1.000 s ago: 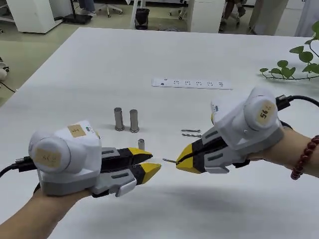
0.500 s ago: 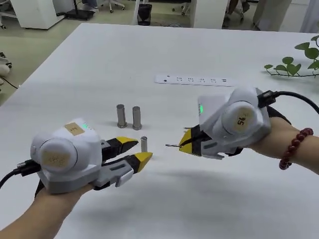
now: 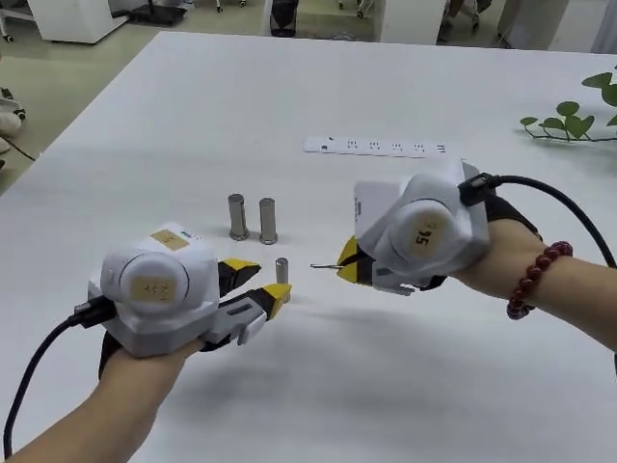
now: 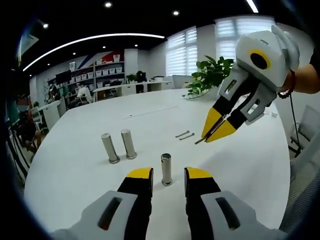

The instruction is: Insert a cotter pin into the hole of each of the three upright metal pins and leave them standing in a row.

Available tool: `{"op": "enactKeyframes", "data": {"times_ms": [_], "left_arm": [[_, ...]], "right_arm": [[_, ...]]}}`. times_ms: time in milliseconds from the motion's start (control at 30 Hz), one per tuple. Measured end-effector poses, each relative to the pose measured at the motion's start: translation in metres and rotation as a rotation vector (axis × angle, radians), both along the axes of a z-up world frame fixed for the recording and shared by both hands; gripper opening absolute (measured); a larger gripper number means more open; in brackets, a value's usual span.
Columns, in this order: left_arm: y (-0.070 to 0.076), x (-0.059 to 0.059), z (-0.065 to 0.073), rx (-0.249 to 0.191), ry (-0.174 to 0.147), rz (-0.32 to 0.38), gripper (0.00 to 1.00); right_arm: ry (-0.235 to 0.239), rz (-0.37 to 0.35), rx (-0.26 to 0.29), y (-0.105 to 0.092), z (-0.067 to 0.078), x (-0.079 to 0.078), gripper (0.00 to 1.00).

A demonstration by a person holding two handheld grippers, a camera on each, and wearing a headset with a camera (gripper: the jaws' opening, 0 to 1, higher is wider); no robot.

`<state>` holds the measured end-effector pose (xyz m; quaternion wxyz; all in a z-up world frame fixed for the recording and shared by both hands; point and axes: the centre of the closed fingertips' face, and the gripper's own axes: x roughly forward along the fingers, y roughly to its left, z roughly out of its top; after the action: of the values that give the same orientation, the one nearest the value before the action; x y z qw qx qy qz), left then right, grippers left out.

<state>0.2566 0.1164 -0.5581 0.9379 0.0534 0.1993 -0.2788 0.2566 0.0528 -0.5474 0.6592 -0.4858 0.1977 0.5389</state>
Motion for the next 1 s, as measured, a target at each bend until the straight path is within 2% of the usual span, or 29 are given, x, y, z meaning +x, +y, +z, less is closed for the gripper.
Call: {"op": "enactKeyframes", "data": {"times_ms": [233,533,767,1000], "left_arm": [[0.0,0.007,-0.011,0.008,0.019,0.021,0.21],[-0.006,0.011,-0.019,0.017,0.026,0.005,0.2],[-0.008,0.016,-0.022,0.009,0.026,0.013,0.19],[-0.01,0.016,-0.027,0.018,0.033,-0.001,0.16]], "right_arm": [[0.014,-0.04,-0.004,0.003,-0.006,0.008,0.0],[0.033,-0.065,-0.015,0.008,-0.013,0.016,0.0],[0.044,-0.06,-0.025,0.012,-0.019,0.016,0.0],[0.057,-0.058,-0.027,0.016,-0.022,0.015,0.0]]}}
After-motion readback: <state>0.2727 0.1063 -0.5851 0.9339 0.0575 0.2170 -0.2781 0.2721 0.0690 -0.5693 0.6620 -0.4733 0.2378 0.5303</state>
